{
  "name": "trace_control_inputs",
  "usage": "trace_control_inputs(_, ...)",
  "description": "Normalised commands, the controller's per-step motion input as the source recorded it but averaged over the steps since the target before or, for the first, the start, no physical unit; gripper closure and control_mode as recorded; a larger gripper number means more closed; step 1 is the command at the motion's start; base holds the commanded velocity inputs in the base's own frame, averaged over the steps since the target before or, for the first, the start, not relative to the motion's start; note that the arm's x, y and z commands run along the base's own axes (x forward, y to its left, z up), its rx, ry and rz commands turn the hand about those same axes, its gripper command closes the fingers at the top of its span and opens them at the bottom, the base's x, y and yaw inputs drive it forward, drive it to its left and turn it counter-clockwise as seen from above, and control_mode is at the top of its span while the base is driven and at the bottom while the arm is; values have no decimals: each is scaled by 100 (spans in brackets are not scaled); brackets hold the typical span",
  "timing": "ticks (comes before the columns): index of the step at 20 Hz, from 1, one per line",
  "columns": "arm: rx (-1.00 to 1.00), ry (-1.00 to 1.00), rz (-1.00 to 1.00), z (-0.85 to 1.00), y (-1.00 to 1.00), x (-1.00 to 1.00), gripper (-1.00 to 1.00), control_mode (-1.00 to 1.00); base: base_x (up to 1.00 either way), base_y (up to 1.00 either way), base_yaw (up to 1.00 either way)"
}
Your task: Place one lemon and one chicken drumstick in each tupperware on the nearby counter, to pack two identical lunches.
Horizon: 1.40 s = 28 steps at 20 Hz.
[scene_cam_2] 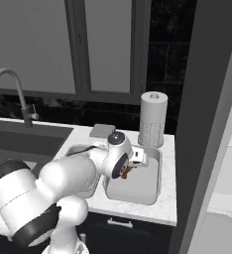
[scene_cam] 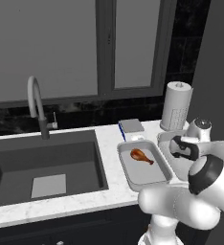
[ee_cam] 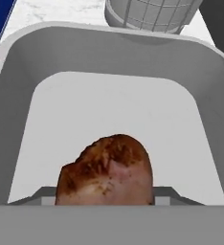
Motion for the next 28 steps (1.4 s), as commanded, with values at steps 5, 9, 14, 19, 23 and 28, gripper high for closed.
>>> trace_control_inputs(5,0,0,3,-18,-12,50,-100,-100,0,0,0)
trace_control_inputs(9,0,0,10,14,0,-20,-100,-100,0,0,0)
trace_control_inputs(14,0,0,13,84,5,-89,-100,-100,0,0,0)
trace_control_inputs(19,-3,-1,2,80,51,-77,-100,-100,0,0,0)
trace_control_inputs(23,-8,-5,4,75,82,-51,-100,-100,0,0,0)
trace_control_inputs(28,-8,-12,8,68,75,-48,-100,-100,0,0,0)
